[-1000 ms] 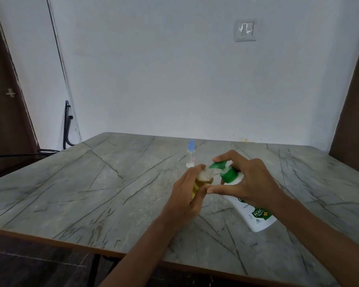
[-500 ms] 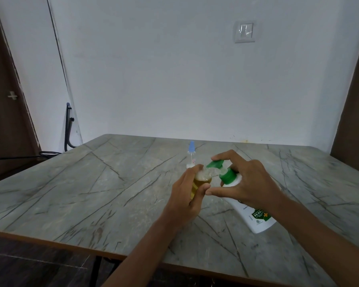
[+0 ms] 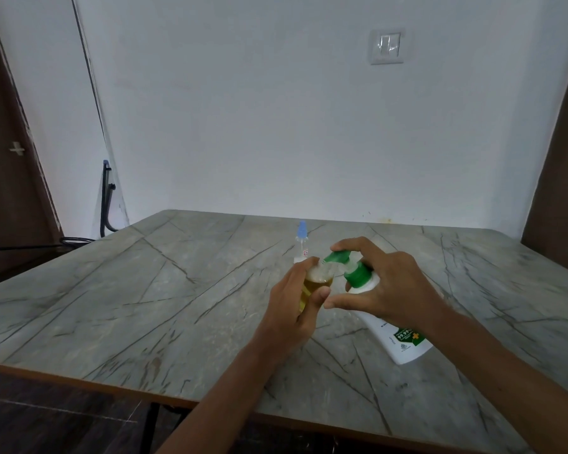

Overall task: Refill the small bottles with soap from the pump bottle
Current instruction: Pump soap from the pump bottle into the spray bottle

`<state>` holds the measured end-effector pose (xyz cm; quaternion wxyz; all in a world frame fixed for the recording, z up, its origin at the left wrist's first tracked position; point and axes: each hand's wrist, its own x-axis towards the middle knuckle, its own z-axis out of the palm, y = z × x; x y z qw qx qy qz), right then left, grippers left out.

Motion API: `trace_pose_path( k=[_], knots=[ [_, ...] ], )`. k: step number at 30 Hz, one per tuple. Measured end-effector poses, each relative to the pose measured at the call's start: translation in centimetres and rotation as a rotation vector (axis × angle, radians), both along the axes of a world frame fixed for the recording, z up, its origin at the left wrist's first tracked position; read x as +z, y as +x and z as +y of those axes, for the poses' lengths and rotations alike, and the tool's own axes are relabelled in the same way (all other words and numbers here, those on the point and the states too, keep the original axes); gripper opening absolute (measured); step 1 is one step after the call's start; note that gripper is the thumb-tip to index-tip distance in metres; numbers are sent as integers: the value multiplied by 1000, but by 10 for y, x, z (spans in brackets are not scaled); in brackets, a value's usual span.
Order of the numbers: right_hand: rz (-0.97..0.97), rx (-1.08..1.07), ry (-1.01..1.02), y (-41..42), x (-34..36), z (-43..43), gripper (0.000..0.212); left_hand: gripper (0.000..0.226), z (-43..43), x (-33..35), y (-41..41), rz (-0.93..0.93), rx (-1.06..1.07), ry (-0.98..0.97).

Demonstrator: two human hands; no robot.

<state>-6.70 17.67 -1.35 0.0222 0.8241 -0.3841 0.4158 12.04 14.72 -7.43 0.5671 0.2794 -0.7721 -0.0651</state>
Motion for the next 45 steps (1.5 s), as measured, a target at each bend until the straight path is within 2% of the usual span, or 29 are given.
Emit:
trace_pose_path(
  k=[5,11,17,24,32,45],
  knots=[
    [27,-8,4,0,1,1,83,61,1,1,-1,12,11,13],
    [54,-12,-10,-2,-2,-2,78,61,2,0,-2,6,16,25],
    [-14,37,-5,1,2,-2,69,46,2,0,0,4,18,16],
    [-108,96,62,-2,1,-2,59,41,4,3,3,-57,-10,-32],
    [-7,40,46,-4,-2,0,74,42,6,6,3,-39,19,-28],
    [-75,99,36,-3,1,0,61,39,5,3,2,-42,-27,-39]
  ],
)
